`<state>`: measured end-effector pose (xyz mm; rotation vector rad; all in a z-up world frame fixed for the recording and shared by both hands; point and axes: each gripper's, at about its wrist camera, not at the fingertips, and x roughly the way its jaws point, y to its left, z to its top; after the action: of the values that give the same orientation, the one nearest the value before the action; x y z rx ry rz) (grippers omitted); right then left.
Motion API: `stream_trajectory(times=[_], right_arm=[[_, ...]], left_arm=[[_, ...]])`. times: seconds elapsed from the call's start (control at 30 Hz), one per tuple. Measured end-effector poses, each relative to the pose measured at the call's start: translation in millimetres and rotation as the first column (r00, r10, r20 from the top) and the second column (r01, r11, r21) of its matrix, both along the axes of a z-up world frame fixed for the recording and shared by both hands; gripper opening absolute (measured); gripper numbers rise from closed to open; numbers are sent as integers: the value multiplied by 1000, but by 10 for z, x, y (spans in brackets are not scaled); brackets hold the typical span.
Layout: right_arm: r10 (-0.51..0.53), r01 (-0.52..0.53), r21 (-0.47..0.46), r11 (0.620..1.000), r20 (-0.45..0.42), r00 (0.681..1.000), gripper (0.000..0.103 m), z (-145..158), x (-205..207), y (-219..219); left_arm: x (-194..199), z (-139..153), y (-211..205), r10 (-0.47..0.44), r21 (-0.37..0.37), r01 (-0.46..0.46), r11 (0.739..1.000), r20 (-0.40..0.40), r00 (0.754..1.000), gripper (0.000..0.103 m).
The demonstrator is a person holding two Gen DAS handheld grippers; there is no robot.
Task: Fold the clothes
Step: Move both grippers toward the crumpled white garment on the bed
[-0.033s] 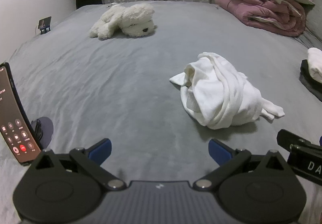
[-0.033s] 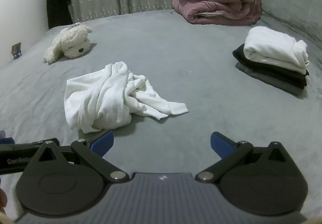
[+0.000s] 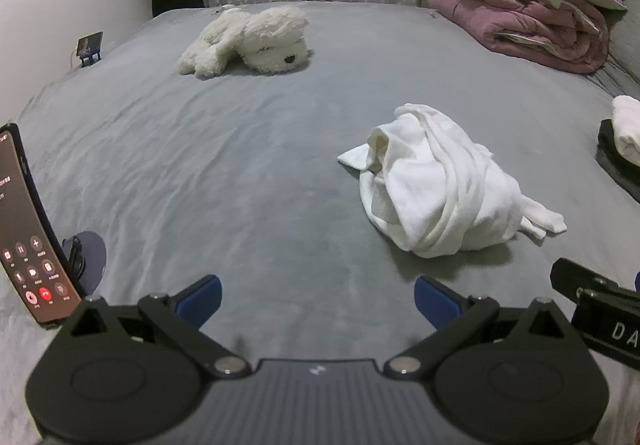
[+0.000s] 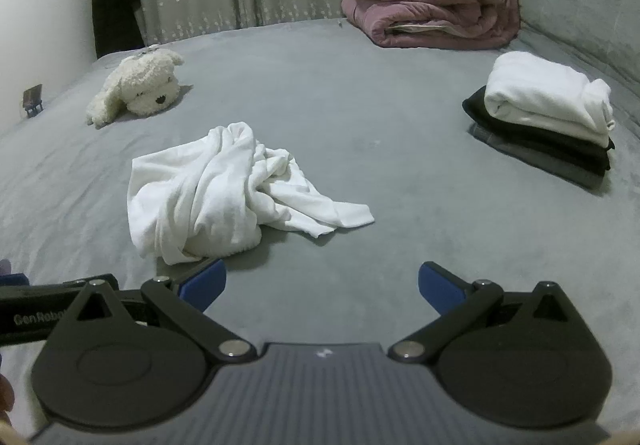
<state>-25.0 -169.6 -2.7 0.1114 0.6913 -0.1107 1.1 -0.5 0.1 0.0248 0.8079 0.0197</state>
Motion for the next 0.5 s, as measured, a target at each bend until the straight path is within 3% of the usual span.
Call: stream_trajectory(times=[0.17, 0.5], right_arm=[[-1, 1, 6, 1000, 7, 1000, 103, 15, -12, -27], [-10, 10, 37, 999, -4, 1000, 103, -75, 47, -59]], left_arm=[[48, -34, 26, -2, -10, 1, 1000, -30, 1000, 103], [127, -91, 7, 7, 9, -7, 1000, -15, 1000, 103]])
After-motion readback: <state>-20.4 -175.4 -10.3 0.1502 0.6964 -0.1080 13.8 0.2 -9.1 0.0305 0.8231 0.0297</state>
